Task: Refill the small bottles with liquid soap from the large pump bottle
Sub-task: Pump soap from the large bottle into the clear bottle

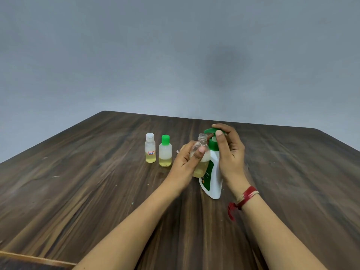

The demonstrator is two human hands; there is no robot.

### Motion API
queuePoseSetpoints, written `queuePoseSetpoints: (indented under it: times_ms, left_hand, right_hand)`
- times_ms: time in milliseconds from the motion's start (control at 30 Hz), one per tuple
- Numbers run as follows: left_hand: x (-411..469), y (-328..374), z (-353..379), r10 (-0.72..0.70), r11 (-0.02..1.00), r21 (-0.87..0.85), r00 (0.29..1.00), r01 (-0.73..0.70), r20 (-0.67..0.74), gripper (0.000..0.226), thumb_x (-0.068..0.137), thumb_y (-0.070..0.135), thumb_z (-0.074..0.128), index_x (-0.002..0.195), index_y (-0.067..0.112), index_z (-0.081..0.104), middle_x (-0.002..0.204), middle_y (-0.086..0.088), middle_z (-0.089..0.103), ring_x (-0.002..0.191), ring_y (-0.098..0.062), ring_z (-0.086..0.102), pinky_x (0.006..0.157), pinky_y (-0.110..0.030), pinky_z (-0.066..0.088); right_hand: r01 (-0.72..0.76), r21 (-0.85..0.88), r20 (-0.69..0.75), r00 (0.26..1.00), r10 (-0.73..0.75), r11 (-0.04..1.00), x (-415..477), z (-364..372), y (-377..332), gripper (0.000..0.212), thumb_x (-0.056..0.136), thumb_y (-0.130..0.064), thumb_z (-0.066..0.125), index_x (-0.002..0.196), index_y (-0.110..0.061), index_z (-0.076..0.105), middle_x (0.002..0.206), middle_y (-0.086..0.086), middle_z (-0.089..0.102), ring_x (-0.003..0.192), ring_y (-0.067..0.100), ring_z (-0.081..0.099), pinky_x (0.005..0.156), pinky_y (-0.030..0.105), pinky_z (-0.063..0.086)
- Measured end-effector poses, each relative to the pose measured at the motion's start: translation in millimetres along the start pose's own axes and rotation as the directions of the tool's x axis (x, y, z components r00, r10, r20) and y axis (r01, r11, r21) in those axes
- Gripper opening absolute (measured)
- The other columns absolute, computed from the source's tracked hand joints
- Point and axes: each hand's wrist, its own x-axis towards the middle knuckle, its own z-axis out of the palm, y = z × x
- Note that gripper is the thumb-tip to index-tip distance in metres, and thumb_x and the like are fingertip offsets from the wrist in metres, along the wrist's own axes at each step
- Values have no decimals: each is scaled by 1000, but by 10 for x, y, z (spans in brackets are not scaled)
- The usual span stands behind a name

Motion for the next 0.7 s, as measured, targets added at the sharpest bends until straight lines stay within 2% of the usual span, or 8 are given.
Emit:
queuePoseSetpoints:
  times_ms: [167, 300, 467, 533, 633, 700]
  left_hand:
    - [1, 2, 0, 7, 1000, 8, 1000, -7, -5, 54, 75, 77, 53, 101, 32, 64, 104, -7, 65, 112, -35, 54, 97, -49, 43]
    - [-1, 15, 8, -2, 1000, 4, 1000, 2, 0, 51, 72, 80, 53, 98, 38, 65, 105, -8, 64, 113, -32, 55, 98, -48, 44]
    - [-4, 12, 7, 7, 1000, -3, 1000, -7, 4, 55, 74, 79, 53, 101, 33, 65, 106, -10, 64, 112, -35, 54, 98, -52, 44]
    - [-3, 11, 6, 9, 1000, 4, 1000, -9, 7, 55, 74, 79, 53, 101, 32, 64, 107, -10, 64, 113, -35, 54, 98, -52, 43]
    - [2, 6, 6, 9, 1000, 15, 1000, -9, 1, 52, 73, 80, 52, 98, 37, 65, 103, -5, 65, 113, -34, 53, 97, -50, 43]
    - [2, 3, 7, 9, 1000, 16, 1000, -9, -1, 50, 73, 81, 51, 96, 39, 64, 103, -3, 65, 113, -34, 53, 98, -50, 43]
  right_hand:
    - [-4, -11, 6, 1000, 4, 1000, 7, -7, -2, 12, 91, -16, 51, 98, -16, 61, 88, -18, 67, 82, 3, 64, 71, 16, 50]
    - [6, -12, 10, 1000, -6, 1000, 11, -1, -16, 14, 88, -24, 53, 96, -18, 61, 85, -16, 67, 79, 5, 63, 69, 18, 50]
    - [-10, 1, 16, 1000, 10, 1000, -11, -13, -14, 14, 96, -11, 51, 102, -17, 62, 91, -16, 68, 85, 4, 65, 72, 17, 51]
    - [-17, -6, 15, 1000, 17, 1000, -23, -14, -14, 17, 98, -7, 49, 104, -16, 62, 95, -12, 68, 88, 6, 65, 74, 17, 51]
    - [-25, 3, -1, 1000, 25, 1000, -18, -9, -24, 15, 96, -12, 51, 105, -16, 63, 98, -2, 67, 89, 8, 66, 75, 18, 52]
    - [-30, 7, -9, 1000, 30, 1000, -11, -6, -39, 15, 93, -16, 51, 102, -16, 63, 95, -10, 68, 87, 6, 65, 74, 17, 51]
